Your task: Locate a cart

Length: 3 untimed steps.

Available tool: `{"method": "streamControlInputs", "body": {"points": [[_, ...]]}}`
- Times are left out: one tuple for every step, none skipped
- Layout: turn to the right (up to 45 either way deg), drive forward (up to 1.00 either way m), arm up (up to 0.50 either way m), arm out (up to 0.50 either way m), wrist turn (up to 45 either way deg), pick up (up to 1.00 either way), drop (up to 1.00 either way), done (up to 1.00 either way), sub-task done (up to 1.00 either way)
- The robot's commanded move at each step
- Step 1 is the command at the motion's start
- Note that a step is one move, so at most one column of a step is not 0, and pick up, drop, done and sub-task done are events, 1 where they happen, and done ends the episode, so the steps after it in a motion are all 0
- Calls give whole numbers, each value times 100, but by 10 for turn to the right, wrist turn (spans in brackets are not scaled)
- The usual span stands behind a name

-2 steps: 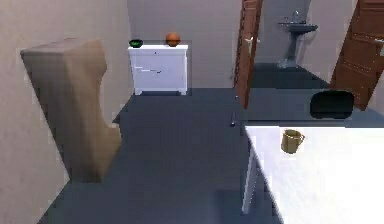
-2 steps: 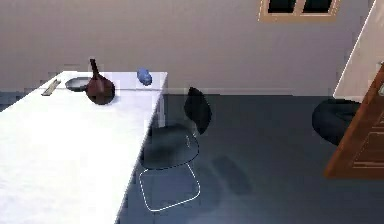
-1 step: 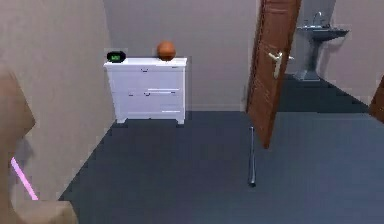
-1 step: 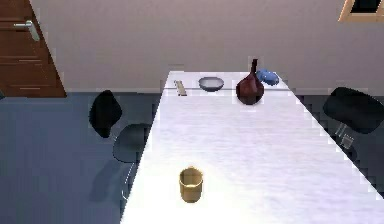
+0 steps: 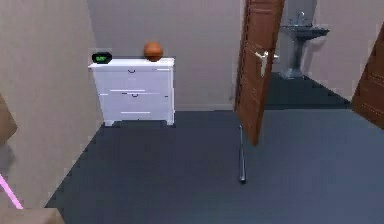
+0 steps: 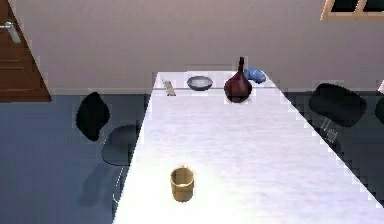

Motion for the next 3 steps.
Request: {"method": "streamControlInputs", "body": {"points": [[0,30,0,0,0,0,0,0,0],[420,0,0,0,0,0,0,0,0],[0,100,0,0,0,0,0,0,0]]}}
